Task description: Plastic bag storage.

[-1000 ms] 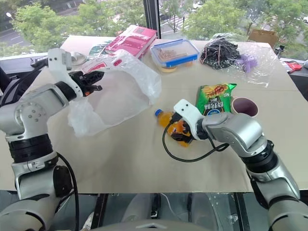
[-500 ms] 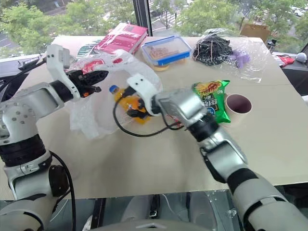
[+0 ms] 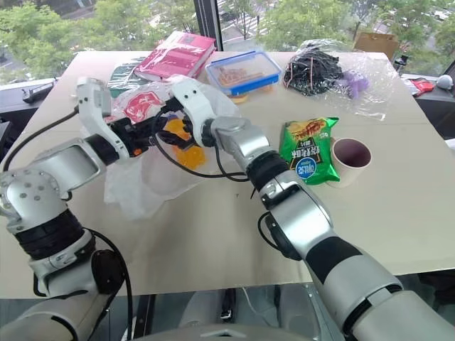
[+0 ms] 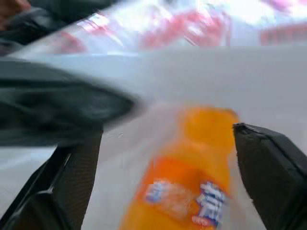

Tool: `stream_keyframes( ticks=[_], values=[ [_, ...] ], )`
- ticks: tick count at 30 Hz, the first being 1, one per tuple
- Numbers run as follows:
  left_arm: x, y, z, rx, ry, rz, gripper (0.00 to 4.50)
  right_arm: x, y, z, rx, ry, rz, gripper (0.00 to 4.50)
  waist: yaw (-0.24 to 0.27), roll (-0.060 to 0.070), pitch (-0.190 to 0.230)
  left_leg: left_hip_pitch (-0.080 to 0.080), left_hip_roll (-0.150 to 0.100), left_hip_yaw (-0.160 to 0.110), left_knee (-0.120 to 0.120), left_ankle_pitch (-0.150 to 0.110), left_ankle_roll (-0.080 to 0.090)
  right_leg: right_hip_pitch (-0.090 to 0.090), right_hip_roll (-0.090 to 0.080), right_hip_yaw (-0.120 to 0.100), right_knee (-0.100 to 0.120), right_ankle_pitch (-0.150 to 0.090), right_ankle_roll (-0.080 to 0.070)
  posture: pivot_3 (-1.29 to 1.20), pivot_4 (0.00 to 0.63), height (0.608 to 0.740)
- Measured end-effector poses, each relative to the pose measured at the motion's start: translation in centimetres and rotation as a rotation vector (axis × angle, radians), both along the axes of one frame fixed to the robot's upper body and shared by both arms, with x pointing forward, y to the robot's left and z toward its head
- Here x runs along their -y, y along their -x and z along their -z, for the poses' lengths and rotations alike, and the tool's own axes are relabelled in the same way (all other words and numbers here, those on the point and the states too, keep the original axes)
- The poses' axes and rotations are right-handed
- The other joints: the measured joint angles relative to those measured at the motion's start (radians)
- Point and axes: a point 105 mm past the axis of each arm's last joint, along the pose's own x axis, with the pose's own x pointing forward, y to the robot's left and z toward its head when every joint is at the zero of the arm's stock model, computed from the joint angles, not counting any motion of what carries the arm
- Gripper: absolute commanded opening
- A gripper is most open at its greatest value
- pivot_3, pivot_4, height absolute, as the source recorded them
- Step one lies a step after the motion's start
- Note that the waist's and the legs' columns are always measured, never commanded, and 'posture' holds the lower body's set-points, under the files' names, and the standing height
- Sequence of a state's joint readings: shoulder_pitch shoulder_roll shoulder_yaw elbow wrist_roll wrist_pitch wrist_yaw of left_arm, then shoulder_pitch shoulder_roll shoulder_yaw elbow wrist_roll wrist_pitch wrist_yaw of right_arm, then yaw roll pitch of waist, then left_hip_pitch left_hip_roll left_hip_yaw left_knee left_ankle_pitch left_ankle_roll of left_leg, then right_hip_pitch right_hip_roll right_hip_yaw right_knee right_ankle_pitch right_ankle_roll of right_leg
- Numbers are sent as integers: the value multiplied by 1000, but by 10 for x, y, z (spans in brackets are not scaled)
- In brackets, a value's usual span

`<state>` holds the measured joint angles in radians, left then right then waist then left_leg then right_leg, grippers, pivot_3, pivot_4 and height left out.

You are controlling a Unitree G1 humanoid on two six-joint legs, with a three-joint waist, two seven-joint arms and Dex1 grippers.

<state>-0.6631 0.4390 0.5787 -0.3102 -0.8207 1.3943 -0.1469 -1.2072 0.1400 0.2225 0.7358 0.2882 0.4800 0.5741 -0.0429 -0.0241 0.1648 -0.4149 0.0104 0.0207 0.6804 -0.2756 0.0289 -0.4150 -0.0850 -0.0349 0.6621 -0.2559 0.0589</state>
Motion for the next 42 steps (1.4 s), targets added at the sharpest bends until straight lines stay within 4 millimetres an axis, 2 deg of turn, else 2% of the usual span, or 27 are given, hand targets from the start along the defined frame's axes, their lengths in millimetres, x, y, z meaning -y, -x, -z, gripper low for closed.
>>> stream_keyframes(
  ticks=[1,4,6,8,11,12,13,16,19,22,24,27,33,36,38,42],
  values=[
    [3,-1,1,-1,11,11,0,6,9,-2,-3,-19,-48,4491,3,0,0,0,0,-1,0,0,0,0,0,0,1,0,0,0,150,740],
    [-1,-6,10,-47,41,-14,0,46,36,-16,29,-20,-143,4491,15,0,0,-1,0,-2,4,0,0,1,-2,-1,1,0,0,0,150,740],
    [-3,-9,13,-59,49,-24,0,75,47,-28,76,18,-134,4491,17,0,0,-1,-1,-1,5,0,1,1,-3,-1,2,1,0,0,150,740],
    [-4,-12,12,-55,58,-26,0,103,60,-28,92,71,-104,4491,25,0,0,0,-1,-2,4,0,1,1,-2,-1,2,1,-1,0,150,740],
    [-2,-15,10,-41,39,-5,0,136,67,-9,64,169,-4,4491,27,0,0,0,-1,-1,4,0,1,1,-1,0,2,1,-2,0,150,740],
    [1,-15,9,-33,28,12,0,146,69,2,49,209,36,4491,28,0,0,0,-1,-1,3,0,1,1,-1,0,2,1,-2,0,150,740],
    [4,-14,6,-18,-2,45,0,164,71,23,7,274,108,4491,30,0,0,0,-1,-1,3,0,1,1,-1,0,1,1,-2,0,150,740],
    [5,-12,0,15,-43,84,0,184,69,56,-76,359,228,4491,24,0,0,0,-1,3,3,0,2,0,-1,4,2,1,-2,0,150,740],
    [9,-11,-2,25,-73,125,0,187,62,68,-87,383,306,4491,24,0,0,1,0,2,4,0,2,0,1,3,2,1,-2,0,150,740],
    [4,-12,-4,34,-80,117,0,191,55,86,-148,380,369,4491,29,0,0,1,0,1,4,1,2,0,1,2,2,2,-2,0,150,740],
    [3,-12,-5,35,-83,113,0,192,53,87,-144,383,382,4491,31,0,0,0,-1,1,4,0,3,1,0,2,1,2,-2,0,150,740],
    [3,-13,-6,44,-84,112,0,194,49,92,-146,388,401,3715,31,0,0,0,-1,1,4,0,3,1,0,2,1,2,-2,0,150,740],
    [3,-13,-6,44,-84,111,0,194,49,99,-127,426,390,806,30,0,0,0,-1,1,4,0,3,1,1,2,1,2,-2,0,150,740],
    [3,-13,-6,44,-84,109,0,192,54,98,-95,453,352,677,30,0,0,0,-1,1,4,0,3,1,1,2,1,2,-2,0,150,740],
    [2,-13,-6,44,-84,105,0,183,61,91,-68,437,298,677,30,0,0,0,-1,1,4,0,3,1,1,2,1,2,-2,0,150,740],
    [1,-13,-6,45,-79,97,0,145,68,53,24,326,159,677,22,0,0,1,0,1,4,0,3,1,2,2,2,2,-2,0,150,740]
  ],
)
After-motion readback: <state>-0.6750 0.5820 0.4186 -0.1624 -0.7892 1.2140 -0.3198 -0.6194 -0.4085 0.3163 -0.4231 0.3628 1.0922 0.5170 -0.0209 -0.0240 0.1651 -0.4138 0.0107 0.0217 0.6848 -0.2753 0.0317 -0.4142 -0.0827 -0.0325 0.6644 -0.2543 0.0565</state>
